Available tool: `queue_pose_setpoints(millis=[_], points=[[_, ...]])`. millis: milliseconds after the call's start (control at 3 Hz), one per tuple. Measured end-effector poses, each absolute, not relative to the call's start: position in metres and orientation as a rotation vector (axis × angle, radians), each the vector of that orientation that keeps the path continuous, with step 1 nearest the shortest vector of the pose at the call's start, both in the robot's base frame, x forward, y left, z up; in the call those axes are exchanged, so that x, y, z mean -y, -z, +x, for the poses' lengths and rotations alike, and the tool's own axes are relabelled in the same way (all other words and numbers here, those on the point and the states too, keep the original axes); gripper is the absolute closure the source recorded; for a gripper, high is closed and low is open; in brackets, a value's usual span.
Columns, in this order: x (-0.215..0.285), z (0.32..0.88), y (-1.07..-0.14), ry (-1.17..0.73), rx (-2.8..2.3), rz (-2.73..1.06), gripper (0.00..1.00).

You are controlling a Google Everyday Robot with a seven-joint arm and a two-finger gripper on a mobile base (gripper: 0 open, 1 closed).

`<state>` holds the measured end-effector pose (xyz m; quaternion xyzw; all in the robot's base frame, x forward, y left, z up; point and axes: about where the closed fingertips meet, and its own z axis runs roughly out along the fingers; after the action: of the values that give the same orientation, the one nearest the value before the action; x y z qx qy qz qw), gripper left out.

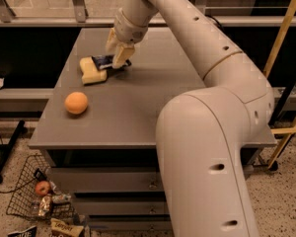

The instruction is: Move rxbar blueberry near sponge

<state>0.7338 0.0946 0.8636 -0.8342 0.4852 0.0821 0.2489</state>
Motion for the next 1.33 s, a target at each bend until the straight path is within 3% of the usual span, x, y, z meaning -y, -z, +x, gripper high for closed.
queue_pose_setpoints(millis=[333, 667, 1333], points=[[-0.098, 0.734, -0.863, -0.224, -1.310, -2.280, 0.00], [-0.086, 0.732, -0.886, -0.130, -1.350, -2.311, 0.00], [0.023, 0.699, -0.962, 0.173, -1.669, -2.125, 0.00]])
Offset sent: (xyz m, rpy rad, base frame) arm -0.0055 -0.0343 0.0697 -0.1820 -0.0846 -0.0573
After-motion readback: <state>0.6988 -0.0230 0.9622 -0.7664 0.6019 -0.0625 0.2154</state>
